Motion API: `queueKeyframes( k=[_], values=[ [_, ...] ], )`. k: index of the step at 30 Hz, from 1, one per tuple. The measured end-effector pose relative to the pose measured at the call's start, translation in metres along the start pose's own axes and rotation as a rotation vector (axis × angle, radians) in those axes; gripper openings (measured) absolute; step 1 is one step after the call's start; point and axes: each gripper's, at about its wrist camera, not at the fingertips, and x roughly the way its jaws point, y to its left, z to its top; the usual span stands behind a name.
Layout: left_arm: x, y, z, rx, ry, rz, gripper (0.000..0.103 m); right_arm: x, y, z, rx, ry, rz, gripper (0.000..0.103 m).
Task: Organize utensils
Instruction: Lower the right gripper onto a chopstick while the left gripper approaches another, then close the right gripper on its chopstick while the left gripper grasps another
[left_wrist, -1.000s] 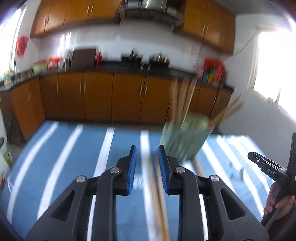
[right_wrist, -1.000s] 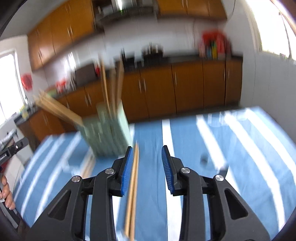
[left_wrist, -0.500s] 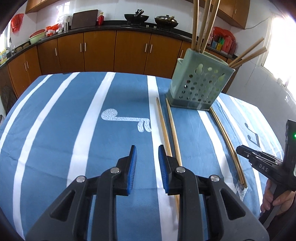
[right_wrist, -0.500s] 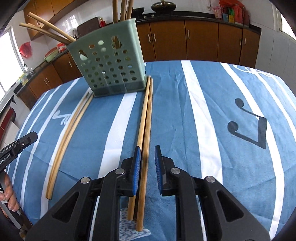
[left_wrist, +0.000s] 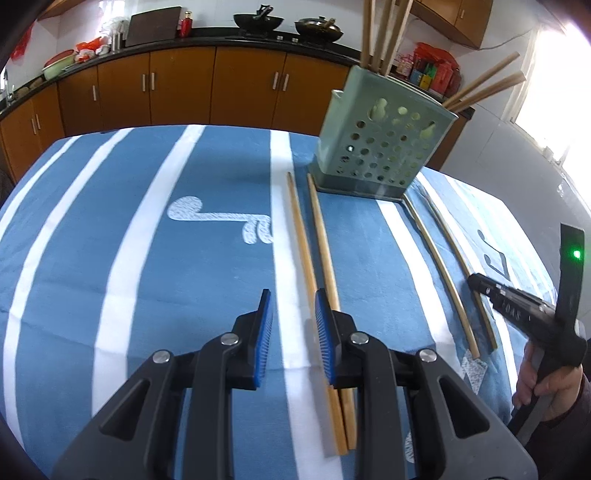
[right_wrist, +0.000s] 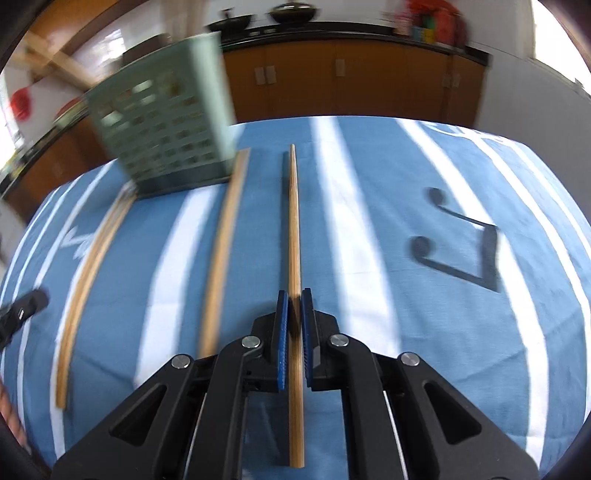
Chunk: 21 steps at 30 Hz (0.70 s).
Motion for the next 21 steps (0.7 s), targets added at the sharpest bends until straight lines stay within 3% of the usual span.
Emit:
queueKeyframes(
  k=[3,11,16,21],
  values=[
    [0.006,-0.006,-0.002,0.016,0.017,-0.01,0.021,0.0,-0.017,0.002,0.057,-0.002,-0.027,0.008],
    [0.022,-0.019,-0.007,0.06,0.061,0.0,0.011,0.0,-0.021,0.001,0.028,-0.006,-0.035,0.008],
    [0.028,-0.023,-0.008,0.089,0.05,0.06,0.008,-0.002,-0.018,0.001,0.019,-0.005,-0.03,0.008],
    [0.029,-0.001,0.002,0.03,0.043,0.107,0.008,-0.002,-0.013,0.0,0.0,-0.007,0.001,0.008]
  ],
)
